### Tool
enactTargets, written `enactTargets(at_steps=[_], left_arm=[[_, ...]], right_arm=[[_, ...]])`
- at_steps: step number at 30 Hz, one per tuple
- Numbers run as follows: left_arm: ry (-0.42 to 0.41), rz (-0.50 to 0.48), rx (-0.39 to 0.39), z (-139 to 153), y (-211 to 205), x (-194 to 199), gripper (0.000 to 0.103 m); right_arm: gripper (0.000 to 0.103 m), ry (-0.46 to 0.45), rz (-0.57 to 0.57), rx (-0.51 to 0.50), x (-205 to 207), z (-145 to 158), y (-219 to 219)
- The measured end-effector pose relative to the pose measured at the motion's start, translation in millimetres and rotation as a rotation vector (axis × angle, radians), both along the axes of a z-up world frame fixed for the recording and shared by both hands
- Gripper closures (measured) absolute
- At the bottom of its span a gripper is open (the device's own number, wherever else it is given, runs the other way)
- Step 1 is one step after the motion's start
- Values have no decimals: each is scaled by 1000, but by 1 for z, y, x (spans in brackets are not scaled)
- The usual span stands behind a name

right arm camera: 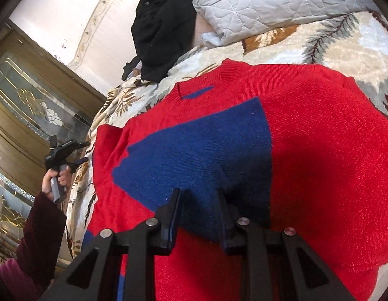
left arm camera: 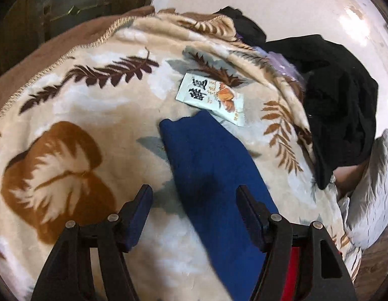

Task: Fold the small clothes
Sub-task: 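Grasp the other blue sleeve cuff with the left gripper and lift it, then fold the sleeve across the chest with the left gripper, release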

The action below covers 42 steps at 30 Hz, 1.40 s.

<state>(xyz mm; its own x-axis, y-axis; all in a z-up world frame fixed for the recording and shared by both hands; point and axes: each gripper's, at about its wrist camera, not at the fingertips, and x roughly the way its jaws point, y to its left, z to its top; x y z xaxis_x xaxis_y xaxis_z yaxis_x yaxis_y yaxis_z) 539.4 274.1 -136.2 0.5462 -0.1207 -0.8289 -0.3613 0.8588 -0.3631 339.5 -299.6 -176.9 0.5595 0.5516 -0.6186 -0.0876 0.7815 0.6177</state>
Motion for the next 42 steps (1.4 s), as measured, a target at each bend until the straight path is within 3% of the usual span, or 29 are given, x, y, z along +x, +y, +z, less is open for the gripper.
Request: enactTargets(at_steps=[3,6,8,10,14,19,20,21,22,24,26,30,35,42], left_arm=[[24,-18,0,-11,-6,11,54],[29,-18,60,-14,-10,16,72],[21,-31,79,-14,-11,17,87],[3,-54,101,-12,-15,17,93],[-76,-105,152,4,-30,7,95],[-174,-215,208,40,-66,-24,95],[-187,-233,211,46,-73,-30,95],[-208,-257,218,54,-84,-37,95],[-231,-286,233,63,-96,-48,95],[-265,-344,245,77,-120,-69,95],[-297,-407,255,90,-148,-92,95],[-346,-522,274,109,-203,-138,95],[-399,-613,290,121,-259,-189,95],[-413,-724,286,125,-315,-226,95]], right_arm=[[75,5,-2,15,2,-1,0],[75,2,1,1,3,0,2],[75,-7,-1,-26,2,2,6],[75,-26,-19,-116,0,10,15],[71,-73,10,-332,-1,26,54],[67,-142,-30,-354,-10,68,58],[49,-152,-30,-346,-12,75,56],[23,-159,-40,-343,-14,83,52],[21,-170,-59,-338,-17,91,48],[21,-191,-61,-334,-26,103,43],[23,-163,-55,-417,-28,111,46],[47,-112,-10,-498,-32,119,51],[48,-156,-81,-518,-50,146,35],[48,-185,-100,-530,-74,175,31]])
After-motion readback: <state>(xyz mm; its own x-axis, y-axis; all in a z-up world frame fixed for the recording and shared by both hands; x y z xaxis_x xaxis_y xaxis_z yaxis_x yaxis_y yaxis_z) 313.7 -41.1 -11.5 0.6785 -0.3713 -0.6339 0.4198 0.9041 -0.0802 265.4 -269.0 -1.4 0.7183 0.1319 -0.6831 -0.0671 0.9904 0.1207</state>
